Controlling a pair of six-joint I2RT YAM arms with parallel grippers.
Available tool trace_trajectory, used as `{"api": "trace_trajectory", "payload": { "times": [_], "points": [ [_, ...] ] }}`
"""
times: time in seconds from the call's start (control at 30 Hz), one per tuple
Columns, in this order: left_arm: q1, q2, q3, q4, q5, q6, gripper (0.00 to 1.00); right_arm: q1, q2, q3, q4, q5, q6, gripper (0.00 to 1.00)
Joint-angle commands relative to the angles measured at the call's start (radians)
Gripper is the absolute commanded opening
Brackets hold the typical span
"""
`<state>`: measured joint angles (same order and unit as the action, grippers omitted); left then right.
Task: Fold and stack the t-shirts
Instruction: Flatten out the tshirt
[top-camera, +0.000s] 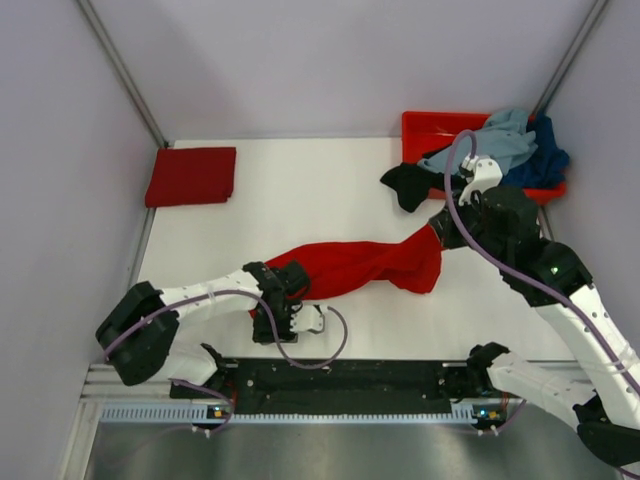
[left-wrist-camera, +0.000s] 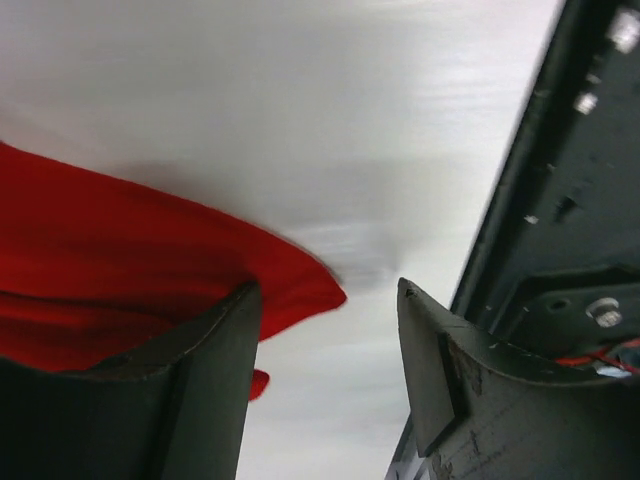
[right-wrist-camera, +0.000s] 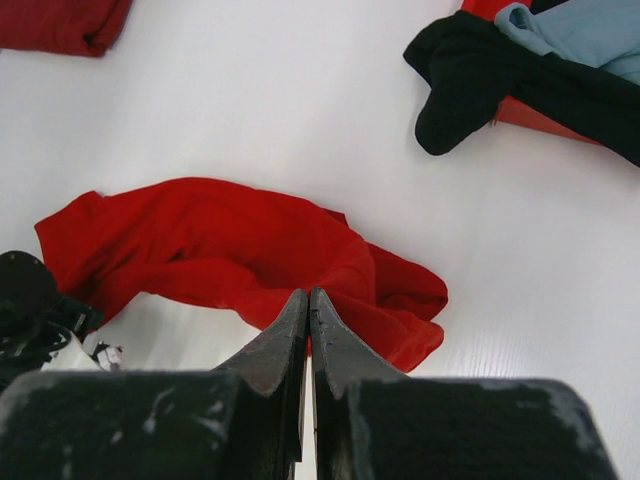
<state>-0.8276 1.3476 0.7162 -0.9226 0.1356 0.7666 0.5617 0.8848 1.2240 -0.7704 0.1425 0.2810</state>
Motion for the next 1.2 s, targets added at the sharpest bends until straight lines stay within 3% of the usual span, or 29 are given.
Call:
{"api": "trace_trajectory", "payload": {
  "times": [0.0,0.1,0.17,0.23,0.33,0.37,0.57,0.8,1.17],
  "points": [
    [-0.016,0.061,0.006,0.111,-0.105,-0.090,0.60,-0.006,-0.006,0.015,0.040,0.022,-0.009,0.00],
    [-0.021,0.108,-0.024,0.152,-0.126,-0.093,0.58,-0.006,-0.006,0.017,0.040,0.031,-0.017,0.00],
    [-0.022,0.142,-0.053,0.191,-0.229,-0.098,0.51,-0.006,-0.004,0.022,0.042,0.034,-0.020,0.00],
    [-0.024,0.162,-0.063,0.205,-0.286,-0.104,0.35,-0.006,-0.006,0.023,0.042,0.034,-0.022,0.00],
    [-0.022,0.148,-0.058,0.205,-0.315,-0.108,0.03,-0.006,-0.004,0.031,0.043,0.038,-0.023,0.00],
    [-0.022,0.140,-0.060,0.206,-0.336,-0.110,0.00,-0.006,-0.003,0.032,0.043,0.040,-0.025,0.00],
    [0.033,-0.008,0.009,0.190,-0.543,-0.112,0.00,-0.006,-0.018,0.084,0.031,0.077,-0.039,0.00],
    [0.237,-0.275,0.448,-0.019,-0.563,-0.009,0.00,-0.006,-0.040,0.313,-0.052,0.126,-0.077,0.00],
    [0.248,-0.470,0.899,0.044,-0.890,0.152,0.00,-0.006,-0.127,0.730,-0.184,0.055,-0.077,0.00]
  ]
}}
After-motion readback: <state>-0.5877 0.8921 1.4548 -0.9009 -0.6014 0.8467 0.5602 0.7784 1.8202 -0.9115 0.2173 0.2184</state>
